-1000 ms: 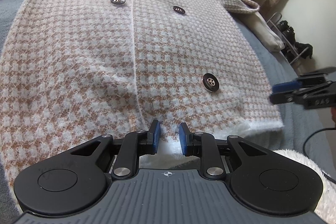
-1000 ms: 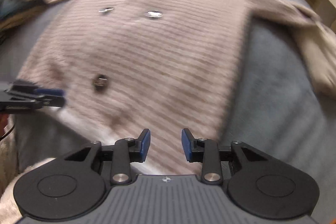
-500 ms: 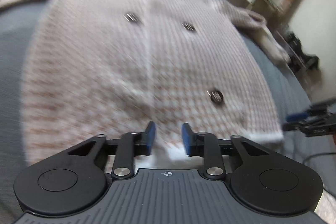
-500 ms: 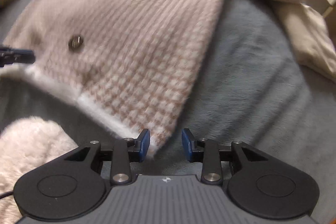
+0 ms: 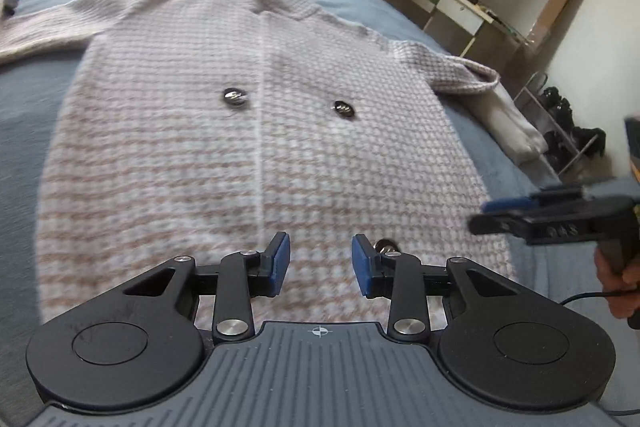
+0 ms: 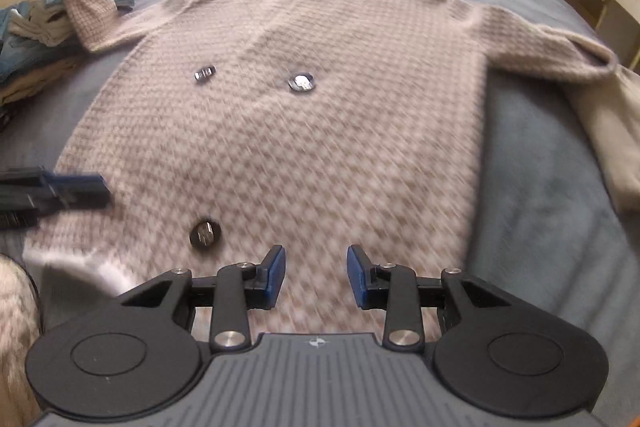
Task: Fold clothes
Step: 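Lift both open grippers back over the cardigan to view it flat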
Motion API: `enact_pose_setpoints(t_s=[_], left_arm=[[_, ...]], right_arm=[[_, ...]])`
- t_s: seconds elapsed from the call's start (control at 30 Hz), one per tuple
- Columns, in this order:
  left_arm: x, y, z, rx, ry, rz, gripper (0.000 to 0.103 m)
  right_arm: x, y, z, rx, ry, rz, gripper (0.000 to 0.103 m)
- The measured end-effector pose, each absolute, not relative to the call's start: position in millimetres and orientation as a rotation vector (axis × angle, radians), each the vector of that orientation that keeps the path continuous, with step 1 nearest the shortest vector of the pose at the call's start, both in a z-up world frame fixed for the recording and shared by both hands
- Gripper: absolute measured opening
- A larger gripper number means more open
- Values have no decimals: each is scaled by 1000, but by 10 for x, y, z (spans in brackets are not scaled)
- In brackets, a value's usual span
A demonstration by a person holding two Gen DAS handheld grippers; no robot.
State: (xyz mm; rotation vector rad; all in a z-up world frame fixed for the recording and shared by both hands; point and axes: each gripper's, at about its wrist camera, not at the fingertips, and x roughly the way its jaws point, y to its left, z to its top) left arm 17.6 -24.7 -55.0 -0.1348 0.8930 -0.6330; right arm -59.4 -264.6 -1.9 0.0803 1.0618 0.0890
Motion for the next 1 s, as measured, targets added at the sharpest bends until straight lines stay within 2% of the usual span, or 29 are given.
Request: enact_pose_setpoints(t_s=[0.2,0.33,0.43,0.57,0.67,0.83,1.0], left_arm=[[293,-323,-859,-70,990,-585,33],[400,-239,-801,-121,1062,-579,32],[494,-281,-611,-120,1094,-562,31],[716,-528,-341,-118,1091,-614,32],[916,-823,-363,-60,1091,-640,32],[1042,-1147,-664,199,1157,-598,32],[1045,-1018,-723,180,1218,-607,32]], right_arm=[[-338,-2733,-354,147,1070,125,36],[-177,-2807,-540,204,1083,145,35],[-92,-2922,-459,295,1135,135,35],[96,-2777,-139,195,1103,156,36],[315,-2608,-46,132,1061,217,35],[433,-2446,-370,-138,1106,283,35],[98,-3083,-438,-156,1193,207,33]])
